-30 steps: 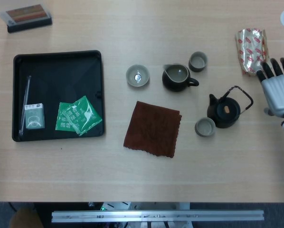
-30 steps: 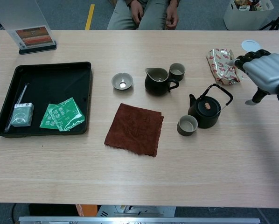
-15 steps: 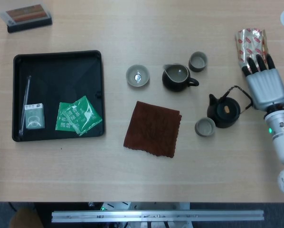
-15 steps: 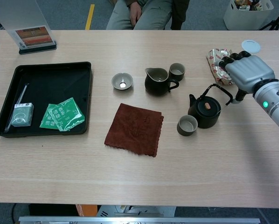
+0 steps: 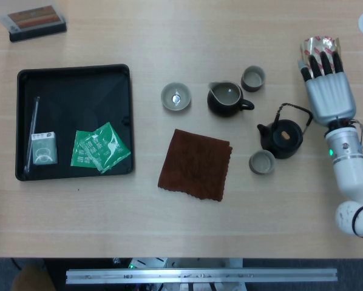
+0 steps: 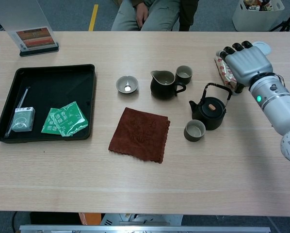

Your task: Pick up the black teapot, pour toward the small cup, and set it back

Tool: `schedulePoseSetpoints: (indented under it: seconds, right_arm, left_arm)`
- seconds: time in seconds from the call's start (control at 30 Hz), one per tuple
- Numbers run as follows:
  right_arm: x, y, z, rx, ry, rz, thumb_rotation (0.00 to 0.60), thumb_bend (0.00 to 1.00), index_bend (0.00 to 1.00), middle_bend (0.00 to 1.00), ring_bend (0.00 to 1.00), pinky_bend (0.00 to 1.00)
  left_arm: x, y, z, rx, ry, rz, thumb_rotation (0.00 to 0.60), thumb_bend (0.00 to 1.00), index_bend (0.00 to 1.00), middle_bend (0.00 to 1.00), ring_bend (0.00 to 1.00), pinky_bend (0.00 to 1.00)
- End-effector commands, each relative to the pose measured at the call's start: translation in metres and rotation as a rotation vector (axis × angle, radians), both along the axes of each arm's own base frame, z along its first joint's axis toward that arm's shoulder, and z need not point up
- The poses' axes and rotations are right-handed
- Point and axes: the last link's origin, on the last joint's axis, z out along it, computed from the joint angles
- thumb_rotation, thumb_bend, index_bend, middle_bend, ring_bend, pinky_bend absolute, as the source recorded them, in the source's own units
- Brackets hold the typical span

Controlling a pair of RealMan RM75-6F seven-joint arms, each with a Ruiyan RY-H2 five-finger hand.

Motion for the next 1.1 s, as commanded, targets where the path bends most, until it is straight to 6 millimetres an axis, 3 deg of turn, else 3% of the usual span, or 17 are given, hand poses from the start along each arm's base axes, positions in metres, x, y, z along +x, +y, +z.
schedulePoseSetpoints:
  seconds: [0.03,0.33,0.63,0.87,0.97,1.1]
  right_arm:
    - [0.006,-0.008,-0.002,-0.027,-0.014,0.003,0.600,0.00,0.11,0.10,0.00,0.07]
    - [0.017,-0.020,-0.001,-0.068,-0.060,-0.005,0.600,0.00,0.08,0.10,0.00,0.07]
    - [0.024,-0.009,0.036,0.012,-0.245,-0.088,0.600,0.00,0.09,0.17,0.02,0.07]
    - [0.020,0.001,0.045,0.119,-0.406,-0.231,0.600,0.00,0.24,0.30,0.18,0.07]
    - [0.015,0.001,0.040,0.146,-0.434,-0.272,0.600,0.00,0.31,0.33,0.19,0.07]
    - [0.010,0.000,0.031,0.183,-0.464,-0.310,0.600,0.00,0.33,0.35,0.20,0.07]
  left_arm:
    - [0.000,0.000,0.001,0.003,0.000,0.002,0.600,0.22,0.02,0.00,0.00,0.00]
    - [-0.002,-0.002,0.003,0.011,0.003,0.011,0.600,0.22,0.02,0.00,0.00,0.00]
    - [-0.002,-0.001,0.003,0.006,0.001,0.005,0.600,0.22,0.02,0.00,0.00,0.00]
    - [0.001,0.000,0.000,-0.004,0.000,-0.008,0.600,0.22,0.02,0.00,0.00,0.00]
    - [0.001,0.000,0.000,-0.004,0.002,-0.004,0.600,0.22,0.02,0.00,0.00,0.00]
    - [0.001,-0.002,0.002,0.001,0.003,0.001,0.600,0.22,0.02,0.00,0.00,0.00]
